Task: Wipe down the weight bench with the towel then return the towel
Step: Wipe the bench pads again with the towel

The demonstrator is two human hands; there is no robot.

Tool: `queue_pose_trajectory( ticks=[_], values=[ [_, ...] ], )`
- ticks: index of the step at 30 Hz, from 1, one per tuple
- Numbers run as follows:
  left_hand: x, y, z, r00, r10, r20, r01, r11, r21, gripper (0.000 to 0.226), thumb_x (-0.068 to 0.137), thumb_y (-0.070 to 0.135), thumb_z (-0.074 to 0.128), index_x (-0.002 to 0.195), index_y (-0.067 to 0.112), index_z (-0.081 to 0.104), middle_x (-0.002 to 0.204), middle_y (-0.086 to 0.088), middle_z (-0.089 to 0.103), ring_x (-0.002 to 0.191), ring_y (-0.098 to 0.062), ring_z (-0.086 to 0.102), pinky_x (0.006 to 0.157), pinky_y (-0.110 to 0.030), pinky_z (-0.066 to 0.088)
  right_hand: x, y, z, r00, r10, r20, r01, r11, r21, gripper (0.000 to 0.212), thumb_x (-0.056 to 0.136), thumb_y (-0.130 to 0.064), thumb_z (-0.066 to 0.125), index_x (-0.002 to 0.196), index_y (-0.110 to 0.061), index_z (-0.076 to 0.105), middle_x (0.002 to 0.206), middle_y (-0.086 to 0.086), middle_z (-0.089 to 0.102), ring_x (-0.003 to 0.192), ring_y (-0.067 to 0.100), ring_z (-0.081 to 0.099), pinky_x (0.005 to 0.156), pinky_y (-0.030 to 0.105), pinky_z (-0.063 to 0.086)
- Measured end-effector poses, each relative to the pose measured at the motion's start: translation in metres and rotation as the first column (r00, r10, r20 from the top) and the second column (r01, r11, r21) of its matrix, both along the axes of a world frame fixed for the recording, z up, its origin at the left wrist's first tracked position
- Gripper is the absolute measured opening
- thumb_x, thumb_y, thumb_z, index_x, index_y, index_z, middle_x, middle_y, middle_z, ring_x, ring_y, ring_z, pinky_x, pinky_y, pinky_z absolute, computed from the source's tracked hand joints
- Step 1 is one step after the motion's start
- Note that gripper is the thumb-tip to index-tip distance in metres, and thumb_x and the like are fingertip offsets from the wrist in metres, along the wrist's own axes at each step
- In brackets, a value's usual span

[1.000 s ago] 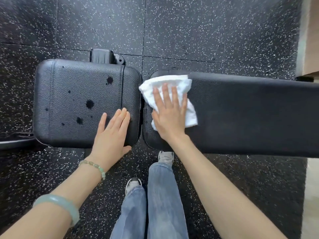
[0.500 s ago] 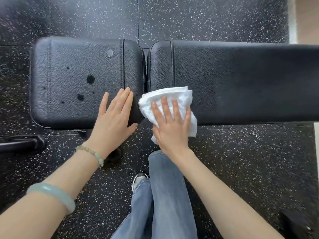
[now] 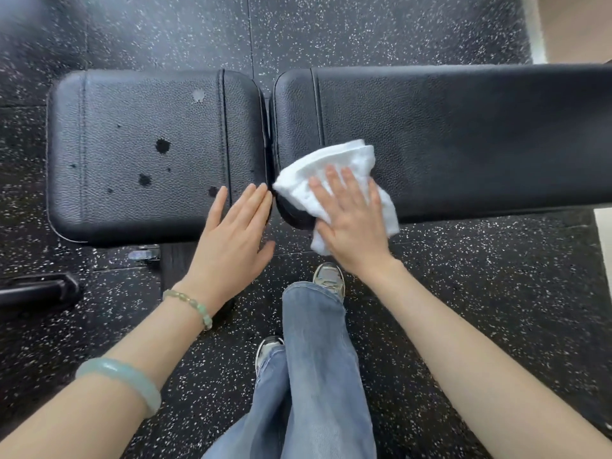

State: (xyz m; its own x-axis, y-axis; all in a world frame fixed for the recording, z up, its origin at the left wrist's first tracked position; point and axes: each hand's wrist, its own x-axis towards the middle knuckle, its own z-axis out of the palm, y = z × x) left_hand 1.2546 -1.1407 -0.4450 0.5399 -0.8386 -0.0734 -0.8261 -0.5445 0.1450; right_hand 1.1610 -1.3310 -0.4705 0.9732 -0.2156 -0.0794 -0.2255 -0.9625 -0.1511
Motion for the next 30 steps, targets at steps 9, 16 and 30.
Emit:
queue_pose_trajectory(
  ticks=[9, 16, 30],
  values=[
    [-0.010, -0.011, -0.006, 0.999, -0.033, -0.040, 0.034, 0.999, 0.029, 0.074, 0.085, 0.034, 0.064, 0.147, 0.008, 0.033, 0.152, -0.012, 0.035, 0.141, -0.026, 0.031, 0.117, -0.052, 0.009, -0.050, -0.092, 0.004, 0.888, -0.459, -0.020, 0.460, 0.888, 0.008, 0.064, 0.092, -0.048, 0.009, 0.148, -0.025, 0.028, 0.157, 0.002, 0.021, 0.145, 0.023, 0.014, 0.114, 0.050, 0.007],
    [-0.010, -0.012, -0.002, 0.999, -0.028, -0.035, 0.029, 0.999, 0.042, 0.077, 0.080, 0.030, 0.070, 0.145, 0.005, 0.038, 0.150, -0.013, 0.038, 0.139, -0.026, 0.035, 0.117, -0.051, 0.008, 0.005, -0.001, 0.008, 0.933, -0.345, -0.103, 0.350, 0.936, 0.035, 0.061, 0.092, -0.047, 0.011, 0.150, -0.027, 0.013, 0.158, 0.003, 0.013, 0.146, 0.025, 0.005, 0.114, 0.056, -0.004],
    [0.047, 0.005, 0.019, 0.991, 0.136, -0.020, -0.131, 0.980, 0.149, 0.095, 0.072, 0.042, 0.076, 0.145, -0.002, 0.033, 0.151, -0.017, 0.033, 0.141, -0.029, 0.030, 0.116, -0.051, 0.007, 0.159, -0.032, 0.025, 0.965, -0.154, -0.214, 0.160, 0.987, 0.013, 0.056, 0.099, -0.042, 0.027, 0.151, -0.029, 0.011, 0.160, -0.001, 0.002, 0.146, 0.023, -0.004, 0.113, 0.054, -0.004]
  ],
)
